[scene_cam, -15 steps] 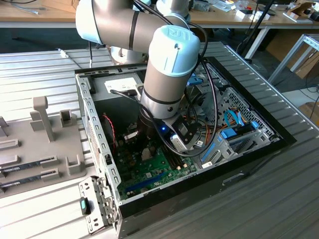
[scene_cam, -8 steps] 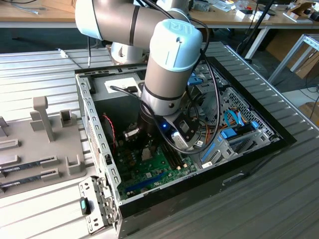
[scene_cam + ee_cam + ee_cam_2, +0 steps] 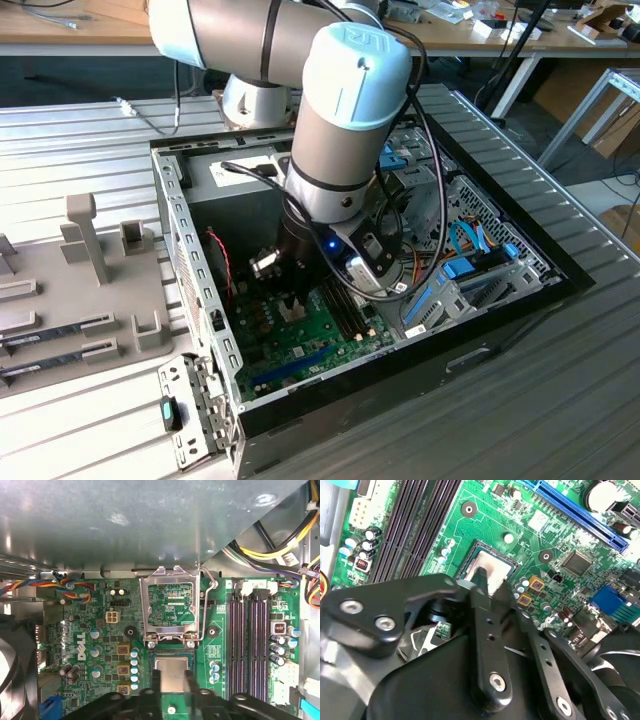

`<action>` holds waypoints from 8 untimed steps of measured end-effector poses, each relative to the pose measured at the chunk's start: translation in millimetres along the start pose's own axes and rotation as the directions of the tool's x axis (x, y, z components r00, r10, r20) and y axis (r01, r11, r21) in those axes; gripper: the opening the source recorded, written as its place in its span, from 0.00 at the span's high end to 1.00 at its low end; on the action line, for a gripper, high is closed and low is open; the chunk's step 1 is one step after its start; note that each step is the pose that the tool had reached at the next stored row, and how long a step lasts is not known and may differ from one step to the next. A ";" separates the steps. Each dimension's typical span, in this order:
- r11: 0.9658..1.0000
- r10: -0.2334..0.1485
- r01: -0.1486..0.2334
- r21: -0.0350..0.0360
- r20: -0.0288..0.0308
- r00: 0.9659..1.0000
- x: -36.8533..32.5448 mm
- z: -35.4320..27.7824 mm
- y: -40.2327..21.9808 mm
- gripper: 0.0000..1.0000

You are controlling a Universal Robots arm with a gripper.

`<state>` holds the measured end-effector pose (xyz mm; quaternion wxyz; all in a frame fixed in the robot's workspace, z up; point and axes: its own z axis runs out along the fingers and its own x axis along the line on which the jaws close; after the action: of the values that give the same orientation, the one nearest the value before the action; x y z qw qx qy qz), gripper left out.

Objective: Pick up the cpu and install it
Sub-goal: 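Place the cpu into insertion slot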

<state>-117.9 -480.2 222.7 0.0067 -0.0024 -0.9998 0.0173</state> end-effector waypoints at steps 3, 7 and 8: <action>1.000 0.000 0.000 -0.004 0.000 1.000 -1.3 -0.4 0.0 0.84; 1.000 0.000 0.000 -0.008 -0.003 1.000 -12.9 -0.6 0.0 0.89; 1.000 0.000 0.000 -0.008 -0.004 1.000 -20.1 -0.7 0.1 0.89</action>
<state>-97.8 -480.2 223.1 0.0087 -0.0023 -0.9999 0.0131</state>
